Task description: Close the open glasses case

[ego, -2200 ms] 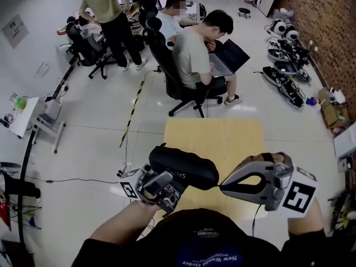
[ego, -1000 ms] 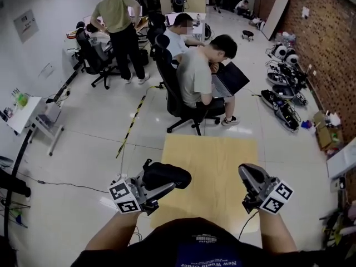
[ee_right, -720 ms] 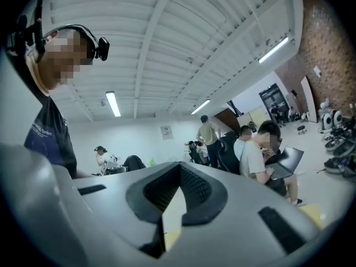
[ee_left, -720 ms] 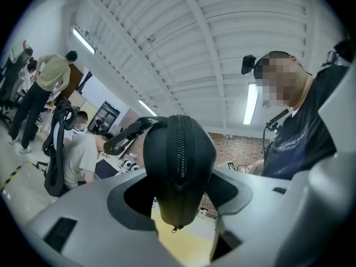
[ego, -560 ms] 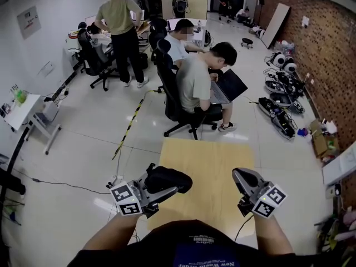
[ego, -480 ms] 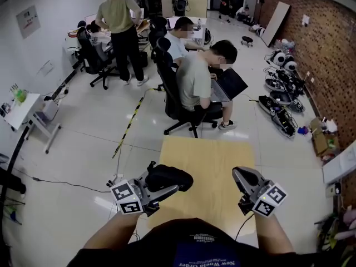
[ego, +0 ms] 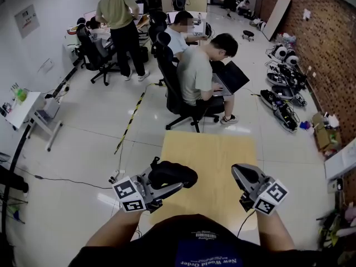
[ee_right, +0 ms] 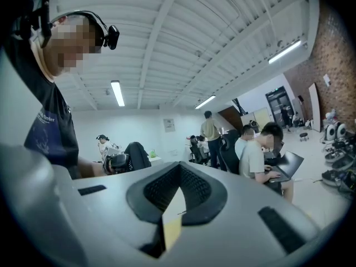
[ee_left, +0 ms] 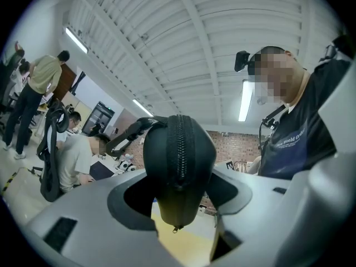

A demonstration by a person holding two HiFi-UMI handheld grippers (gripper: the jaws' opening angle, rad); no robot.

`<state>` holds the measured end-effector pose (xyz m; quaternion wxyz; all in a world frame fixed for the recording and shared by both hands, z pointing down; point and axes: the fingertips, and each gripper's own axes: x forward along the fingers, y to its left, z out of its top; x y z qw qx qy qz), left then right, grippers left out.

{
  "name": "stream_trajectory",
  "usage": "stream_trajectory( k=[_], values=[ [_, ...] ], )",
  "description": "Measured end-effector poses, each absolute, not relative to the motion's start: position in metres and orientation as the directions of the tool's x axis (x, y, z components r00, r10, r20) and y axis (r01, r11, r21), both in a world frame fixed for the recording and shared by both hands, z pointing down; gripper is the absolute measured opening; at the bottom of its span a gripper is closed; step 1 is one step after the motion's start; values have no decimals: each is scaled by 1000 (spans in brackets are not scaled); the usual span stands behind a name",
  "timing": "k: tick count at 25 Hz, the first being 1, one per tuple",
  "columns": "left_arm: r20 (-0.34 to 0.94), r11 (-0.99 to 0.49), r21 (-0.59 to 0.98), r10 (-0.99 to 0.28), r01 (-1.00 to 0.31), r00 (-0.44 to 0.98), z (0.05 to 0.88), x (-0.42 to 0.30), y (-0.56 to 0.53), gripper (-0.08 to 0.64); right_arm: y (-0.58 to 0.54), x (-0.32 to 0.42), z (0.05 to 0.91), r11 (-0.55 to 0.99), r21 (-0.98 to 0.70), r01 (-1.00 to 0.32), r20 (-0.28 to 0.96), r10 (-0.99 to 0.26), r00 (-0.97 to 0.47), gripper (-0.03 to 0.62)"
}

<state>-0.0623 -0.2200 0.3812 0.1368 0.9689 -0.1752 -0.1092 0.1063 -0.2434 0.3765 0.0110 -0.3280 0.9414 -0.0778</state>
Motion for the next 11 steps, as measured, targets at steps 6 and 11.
stream_trajectory(
  k=[6,11],
  values=[
    [-157,-903,297,-366,-310,917,383,-59,-219,270,-242,103,377,784,-143,-604,28,-606,-795,-15],
    [-158,-906,291,-362,-307,919,384,-59,-214,270,-237,99,379,791,-136,-597,30,-599,-800,-15]
  ],
)
